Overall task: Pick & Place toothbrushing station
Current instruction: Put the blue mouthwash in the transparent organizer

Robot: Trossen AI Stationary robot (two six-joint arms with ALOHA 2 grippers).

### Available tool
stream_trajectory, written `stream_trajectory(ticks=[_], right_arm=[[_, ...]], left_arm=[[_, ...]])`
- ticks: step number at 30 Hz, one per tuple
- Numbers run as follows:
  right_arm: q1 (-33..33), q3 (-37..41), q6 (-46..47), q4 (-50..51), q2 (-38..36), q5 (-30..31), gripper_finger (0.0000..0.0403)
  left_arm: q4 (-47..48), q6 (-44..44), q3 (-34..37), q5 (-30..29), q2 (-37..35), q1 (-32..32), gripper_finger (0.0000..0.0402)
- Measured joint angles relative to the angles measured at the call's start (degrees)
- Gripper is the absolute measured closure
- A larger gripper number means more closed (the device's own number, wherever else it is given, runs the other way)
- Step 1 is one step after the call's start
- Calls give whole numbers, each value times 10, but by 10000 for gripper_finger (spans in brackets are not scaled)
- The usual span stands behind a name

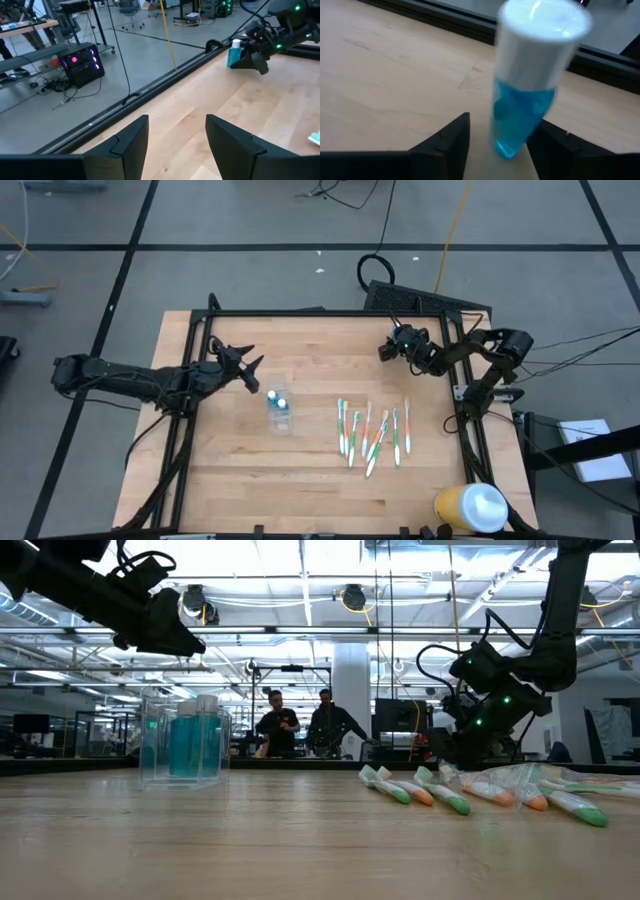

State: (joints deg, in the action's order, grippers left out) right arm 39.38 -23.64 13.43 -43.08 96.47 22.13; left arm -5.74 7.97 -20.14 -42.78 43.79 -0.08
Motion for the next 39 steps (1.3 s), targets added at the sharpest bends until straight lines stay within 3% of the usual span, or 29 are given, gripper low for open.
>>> stream_trajectory(ticks=[5,12,18,24,30,35,39], right_arm=[[-3,0,-9,-11,-3,-35,267],[-25,0,-26,-123,-3,-190,312],[-77,0,-36,-211,-3,-304,315],[-165,-10,-37,-226,-3,-344,308],[-258,-59,-37,-201,-3,-343,308],[-311,-105,-41,-149,-3,-343,308],[-339,-132,-48,-91,-3,-342,308]], left_arm=[[-3,1,0,1,0,0,197],[-16,-1,0,-36,0,1,197],[-36,61,0,-15,0,1,197],[-141,61,-2,138,13,7,197],[-118,75,-75,233,102,13,197],[-58,55,-180,366,222,13,197],[103,56,-315,427,315,21,197]])
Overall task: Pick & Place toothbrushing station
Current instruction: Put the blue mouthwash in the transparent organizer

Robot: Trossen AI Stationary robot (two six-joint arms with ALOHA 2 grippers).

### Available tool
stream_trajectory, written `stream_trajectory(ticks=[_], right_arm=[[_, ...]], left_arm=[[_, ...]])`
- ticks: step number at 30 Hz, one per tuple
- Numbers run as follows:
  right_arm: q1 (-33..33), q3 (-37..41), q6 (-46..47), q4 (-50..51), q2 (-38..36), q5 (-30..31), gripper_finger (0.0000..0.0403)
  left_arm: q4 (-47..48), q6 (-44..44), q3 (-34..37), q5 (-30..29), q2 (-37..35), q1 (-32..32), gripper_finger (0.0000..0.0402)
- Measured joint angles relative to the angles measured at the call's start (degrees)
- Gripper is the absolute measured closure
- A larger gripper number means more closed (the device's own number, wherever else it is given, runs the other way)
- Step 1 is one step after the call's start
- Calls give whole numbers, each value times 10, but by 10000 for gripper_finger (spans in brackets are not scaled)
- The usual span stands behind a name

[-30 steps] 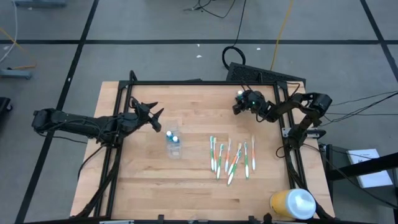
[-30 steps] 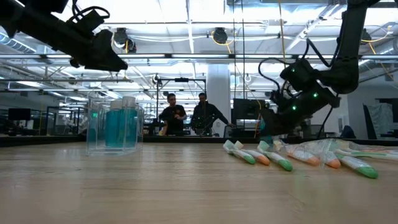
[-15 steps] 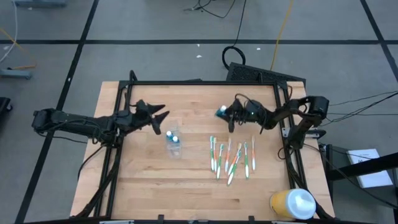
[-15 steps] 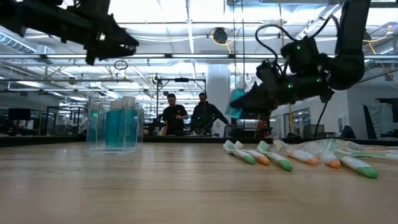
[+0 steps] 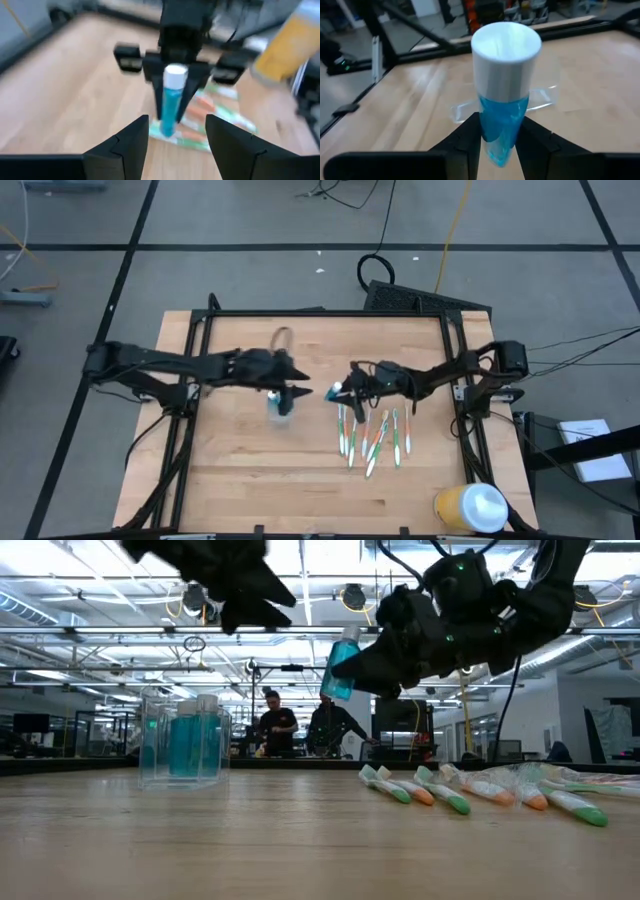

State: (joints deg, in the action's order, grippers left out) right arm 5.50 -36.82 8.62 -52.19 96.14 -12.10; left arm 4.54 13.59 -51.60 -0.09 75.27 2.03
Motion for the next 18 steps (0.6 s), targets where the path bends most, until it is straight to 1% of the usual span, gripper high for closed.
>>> stream_trajectory(ticks=[2,5,8,12,18], right_arm=[[-10,-5,-4,16,0,2,308],[-23,-5,-4,17,0,20,308],[-34,-5,-4,15,0,37,308],[-46,-5,-4,15,0,47,308],[-58,-5,-4,18,0,47,307]], left_arm=[[92,-15,-76,17,43,2,197],[200,-54,-175,31,99,2,197],[252,-83,-246,57,151,2,197],[258,-111,-292,87,199,-2,197],[251,-131,-312,92,247,-6,197]])
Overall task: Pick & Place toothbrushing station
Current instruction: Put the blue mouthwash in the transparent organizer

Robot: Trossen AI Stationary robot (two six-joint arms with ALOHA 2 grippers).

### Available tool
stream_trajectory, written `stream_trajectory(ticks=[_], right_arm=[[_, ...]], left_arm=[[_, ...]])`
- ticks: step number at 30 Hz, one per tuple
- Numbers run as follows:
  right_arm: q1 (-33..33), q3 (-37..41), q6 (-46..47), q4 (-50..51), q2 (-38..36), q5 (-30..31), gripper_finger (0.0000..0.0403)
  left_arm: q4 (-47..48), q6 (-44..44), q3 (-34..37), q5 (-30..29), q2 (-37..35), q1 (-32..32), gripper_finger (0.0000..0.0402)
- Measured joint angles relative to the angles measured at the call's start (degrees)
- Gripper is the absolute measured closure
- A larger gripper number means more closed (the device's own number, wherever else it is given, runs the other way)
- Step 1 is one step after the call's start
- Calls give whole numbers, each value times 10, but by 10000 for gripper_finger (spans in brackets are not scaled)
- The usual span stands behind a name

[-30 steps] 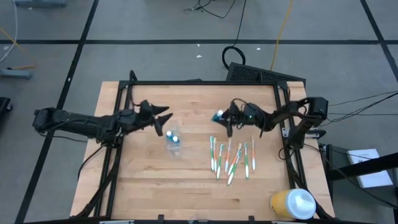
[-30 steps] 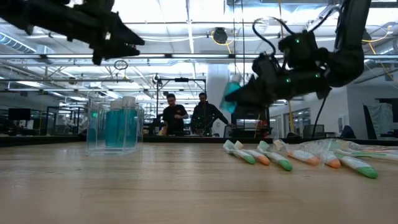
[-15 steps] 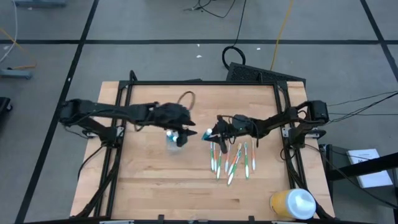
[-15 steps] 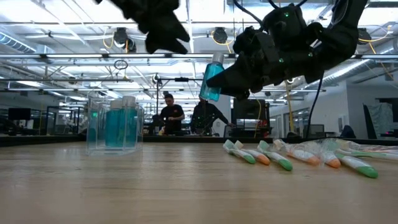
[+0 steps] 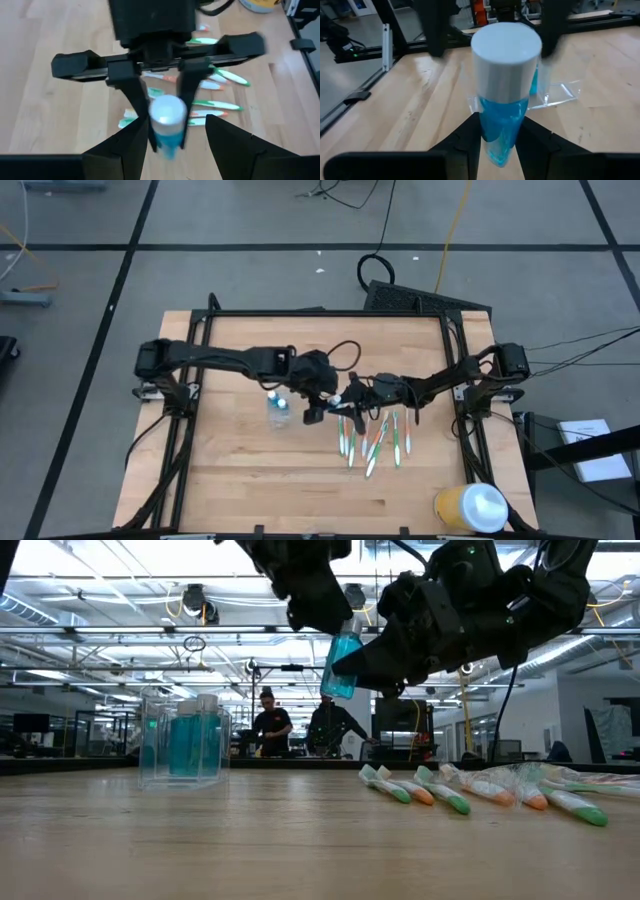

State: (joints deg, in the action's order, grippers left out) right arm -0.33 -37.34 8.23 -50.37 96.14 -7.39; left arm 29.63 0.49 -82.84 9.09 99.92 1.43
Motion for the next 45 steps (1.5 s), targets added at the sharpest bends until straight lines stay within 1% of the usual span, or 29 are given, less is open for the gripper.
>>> stream_trajectory(ticks=[5,9,13,15,22,30,34,40,45], right_arm=[[-2,0,0,6,0,1,307],[-2,-1,0,16,0,1,307],[-2,-1,-4,20,0,4,307],[-2,-1,-4,22,0,15,307],[-2,-1,-4,27,0,16,307],[-2,0,-4,27,0,15,307],[-2,0,-4,27,0,15,307],[-2,0,-4,29,0,16,307],[-1,0,-6,31,0,17,307]], left_arm=[[-15,0,0,0,21,0,197],[-22,0,0,4,21,3,197],[-21,9,-3,46,21,14,197],[-21,13,-4,58,21,19,197],[-29,7,-4,59,21,20,201],[-27,16,-2,58,21,21,240],[-23,26,-2,54,22,21,252],[-27,30,-1,46,39,19,254],[-29,29,-1,23,40,19,254]])
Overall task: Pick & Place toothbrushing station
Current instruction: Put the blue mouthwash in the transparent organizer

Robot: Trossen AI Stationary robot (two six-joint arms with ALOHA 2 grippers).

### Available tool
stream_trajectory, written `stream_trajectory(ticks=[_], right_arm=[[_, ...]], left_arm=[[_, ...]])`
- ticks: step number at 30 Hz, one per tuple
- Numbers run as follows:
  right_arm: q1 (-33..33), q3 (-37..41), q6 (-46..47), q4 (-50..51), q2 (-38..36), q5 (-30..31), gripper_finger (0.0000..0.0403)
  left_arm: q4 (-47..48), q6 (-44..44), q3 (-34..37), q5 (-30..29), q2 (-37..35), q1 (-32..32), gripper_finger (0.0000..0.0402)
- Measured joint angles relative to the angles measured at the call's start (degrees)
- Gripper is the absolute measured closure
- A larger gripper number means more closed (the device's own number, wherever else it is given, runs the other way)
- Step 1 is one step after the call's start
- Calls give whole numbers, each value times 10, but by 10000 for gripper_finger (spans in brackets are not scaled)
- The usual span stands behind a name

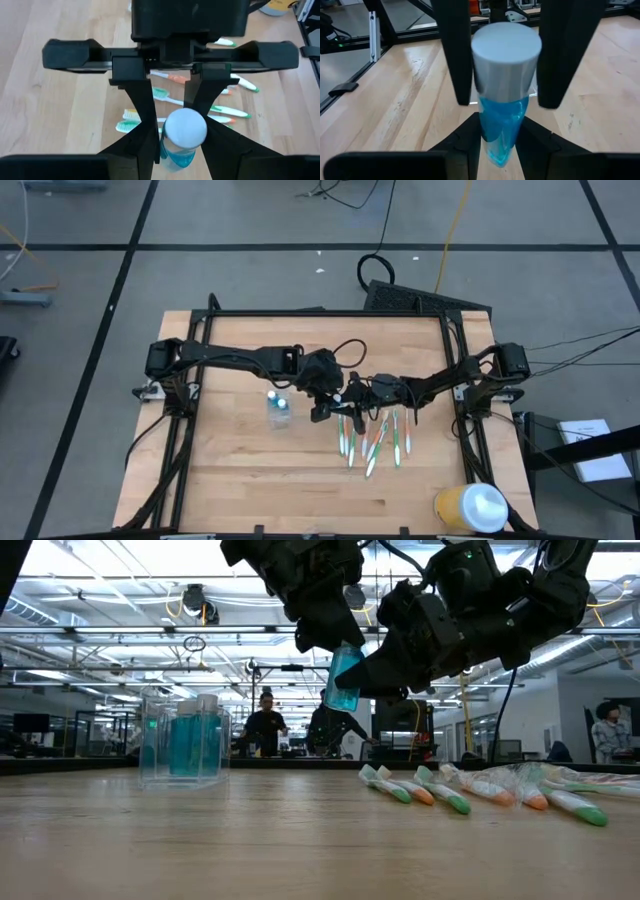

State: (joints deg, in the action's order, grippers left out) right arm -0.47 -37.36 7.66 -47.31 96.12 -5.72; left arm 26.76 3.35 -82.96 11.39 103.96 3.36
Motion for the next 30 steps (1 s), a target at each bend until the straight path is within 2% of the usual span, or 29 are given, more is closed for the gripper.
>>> stream_trajectory(ticks=[9,15,17,20,23,30], right_arm=[[0,0,-8,1,0,1,307],[0,0,-8,2,0,1,306],[0,0,-6,3,0,2,299],[0,0,-6,5,0,1,273],[0,0,10,5,0,2,228],[0,3,49,53,-13,-7,130]], left_arm=[[6,1,0,-4,-5,0,256],[5,-4,0,-5,-5,0,304],[4,-6,0,-9,-7,0,305],[4,-4,0,-21,-11,0,305],[4,-3,0,-44,-19,0,305],[53,-6,0,-83,-88,-7,305]])
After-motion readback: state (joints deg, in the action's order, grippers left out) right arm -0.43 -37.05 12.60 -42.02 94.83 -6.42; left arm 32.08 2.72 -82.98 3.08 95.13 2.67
